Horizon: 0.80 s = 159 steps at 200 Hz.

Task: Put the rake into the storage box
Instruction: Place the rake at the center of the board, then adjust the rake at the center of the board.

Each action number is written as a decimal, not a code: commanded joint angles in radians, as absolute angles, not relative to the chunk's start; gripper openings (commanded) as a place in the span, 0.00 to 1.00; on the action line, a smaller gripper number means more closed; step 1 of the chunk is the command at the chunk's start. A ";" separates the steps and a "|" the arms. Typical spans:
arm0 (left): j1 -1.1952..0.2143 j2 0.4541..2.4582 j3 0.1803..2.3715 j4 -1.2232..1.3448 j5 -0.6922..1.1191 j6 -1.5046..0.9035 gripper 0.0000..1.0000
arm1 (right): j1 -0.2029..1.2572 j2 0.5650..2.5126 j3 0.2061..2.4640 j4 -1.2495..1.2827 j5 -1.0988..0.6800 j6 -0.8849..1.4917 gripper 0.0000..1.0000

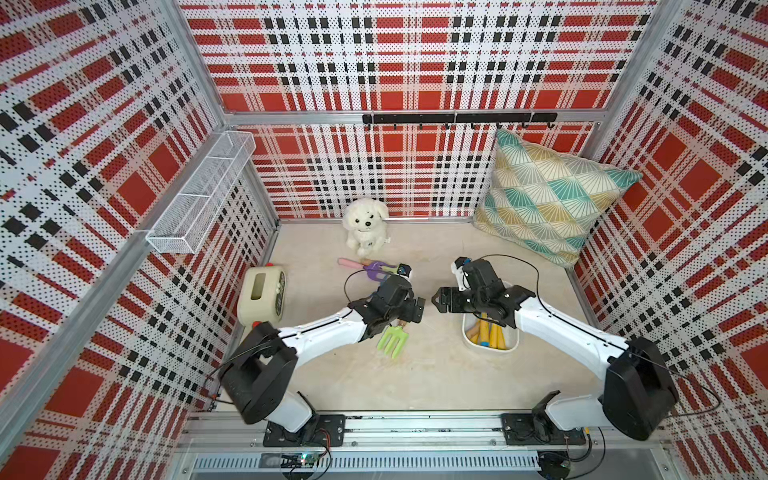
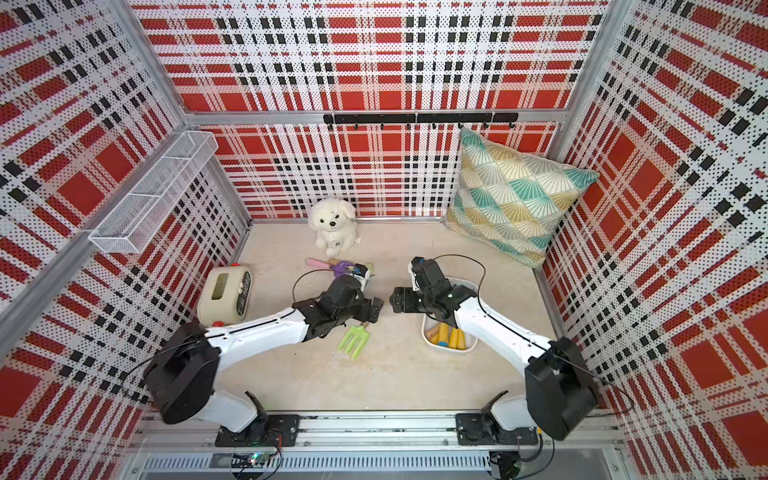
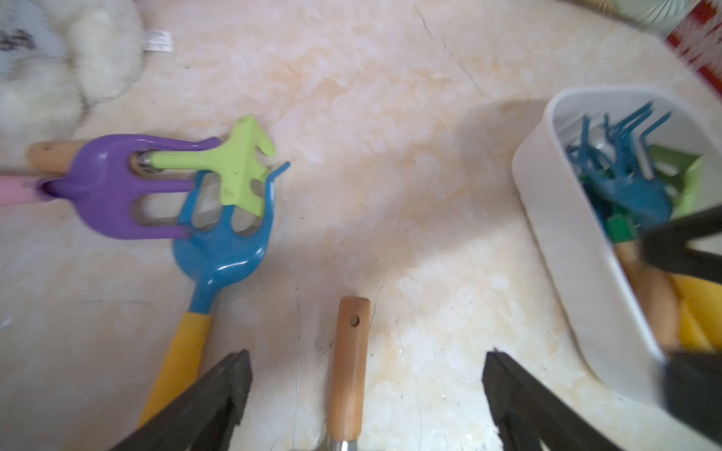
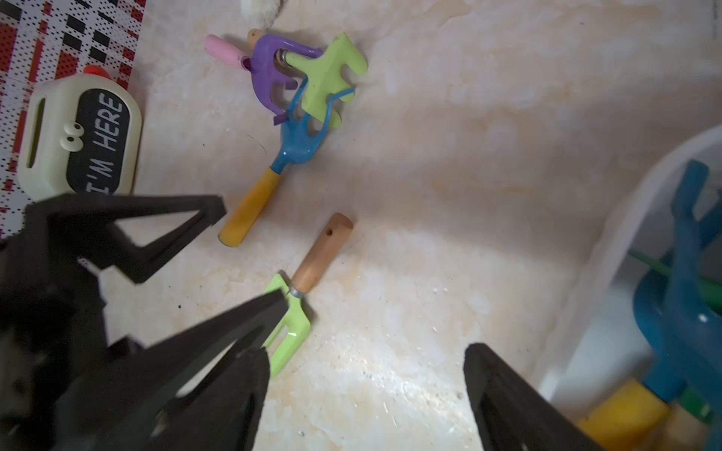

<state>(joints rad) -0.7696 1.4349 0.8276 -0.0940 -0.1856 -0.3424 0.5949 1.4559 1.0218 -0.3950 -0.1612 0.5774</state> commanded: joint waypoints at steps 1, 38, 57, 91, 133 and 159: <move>-0.826 1.333 0.699 -0.123 -0.239 -0.481 0.99 | 0.616 1.574 1.127 -0.393 -0.228 0.519 0.82; -0.939 1.171 0.451 -0.074 -0.261 -0.710 0.93 | 0.665 1.832 1.378 -0.440 -0.320 0.456 0.77; -0.995 1.127 0.364 -0.023 -0.265 -0.801 0.88 | 0.689 1.965 1.511 -0.490 -0.335 0.427 0.76; -1.025 1.157 0.305 0.056 -0.291 -0.861 0.74 | 0.706 2.134 1.658 -0.539 -0.337 0.404 0.75; -0.986 1.293 0.331 0.057 -0.380 -0.852 0.60 | 0.710 2.202 1.628 -0.555 -0.309 0.385 0.74; -0.931 1.334 0.336 0.077 -0.401 -0.833 0.57 | 0.710 2.124 1.477 -0.515 -0.262 0.405 0.74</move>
